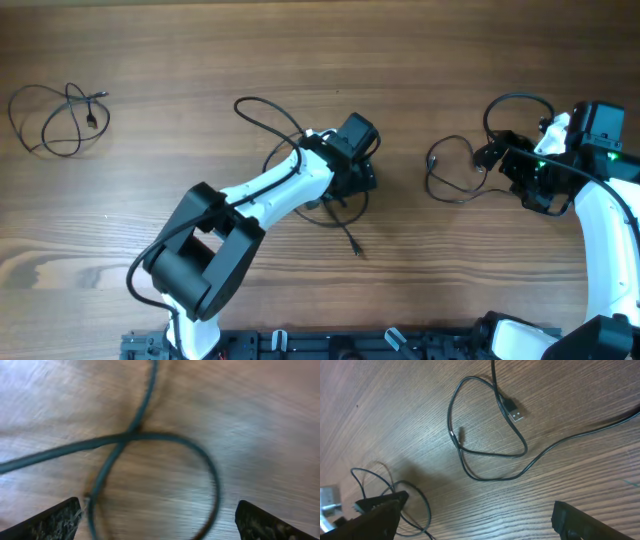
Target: Untangle cables
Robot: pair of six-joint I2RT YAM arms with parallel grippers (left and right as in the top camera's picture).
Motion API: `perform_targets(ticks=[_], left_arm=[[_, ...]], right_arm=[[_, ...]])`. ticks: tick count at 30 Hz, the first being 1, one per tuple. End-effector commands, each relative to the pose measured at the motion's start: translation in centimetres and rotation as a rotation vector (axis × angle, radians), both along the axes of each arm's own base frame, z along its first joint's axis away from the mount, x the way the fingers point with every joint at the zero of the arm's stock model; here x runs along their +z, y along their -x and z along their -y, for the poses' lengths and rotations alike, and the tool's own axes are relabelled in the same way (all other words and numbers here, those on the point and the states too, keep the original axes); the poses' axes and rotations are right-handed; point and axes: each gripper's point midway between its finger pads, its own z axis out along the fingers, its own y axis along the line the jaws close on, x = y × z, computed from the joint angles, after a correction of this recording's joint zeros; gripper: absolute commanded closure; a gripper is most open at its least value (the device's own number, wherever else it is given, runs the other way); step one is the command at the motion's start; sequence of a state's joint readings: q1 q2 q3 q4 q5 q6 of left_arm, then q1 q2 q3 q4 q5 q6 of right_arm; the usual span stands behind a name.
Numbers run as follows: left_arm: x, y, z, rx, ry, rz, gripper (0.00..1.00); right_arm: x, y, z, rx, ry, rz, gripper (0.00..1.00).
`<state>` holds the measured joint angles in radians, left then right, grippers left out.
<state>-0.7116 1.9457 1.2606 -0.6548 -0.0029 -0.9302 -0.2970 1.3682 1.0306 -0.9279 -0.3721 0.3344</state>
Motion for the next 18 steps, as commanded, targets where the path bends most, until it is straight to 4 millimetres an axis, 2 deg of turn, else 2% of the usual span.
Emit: perform_targets(ticks=[1, 4, 10, 13, 15, 16, 18], left_arm=[[-1.3, 1.0, -0.6, 0.036, -0.022, -0.064, 0.0], [-1.1, 2.3, 1.3, -0.086, 0.065, -0.121, 0.0], [-1.0, 2.5, 1.9, -0.11, 0.091, -0.124, 0.0], [-0.9, 3.7, 2.7, -0.283, 0.101, -0.13, 0.0], [-1.1, 5.4, 3.0, -0.386, 0.071, -0.148, 0.0], [-1.8, 6.6, 2.5, -0.409, 0.019, -0.177, 0.03], [-2.9, 7.5, 1.8, -0.418, -0.04, -0.214, 0.12]], right_arm=[[-0.2, 0.2, 0.1, 0.01, 0.016, -0.004, 0.0], [-0.1, 0.0, 0.1, 0.008, 0.019, 0.006, 0.01], [-0.1, -0.1, 0.2, 0.012, 0.022, 0.01, 0.0], [0.0, -0.4, 0.3, 0.014, 0.026, 0.024, 0.0], [0.1, -0.7, 0.3, 0.013, 0.03, 0.035, 0.0], [0.1, -0.6, 0.3, 0.014, 0.029, 0.033, 0.0], [0.1, -0.5, 0.3, 0.014, 0.028, 0.029, 0.0]])
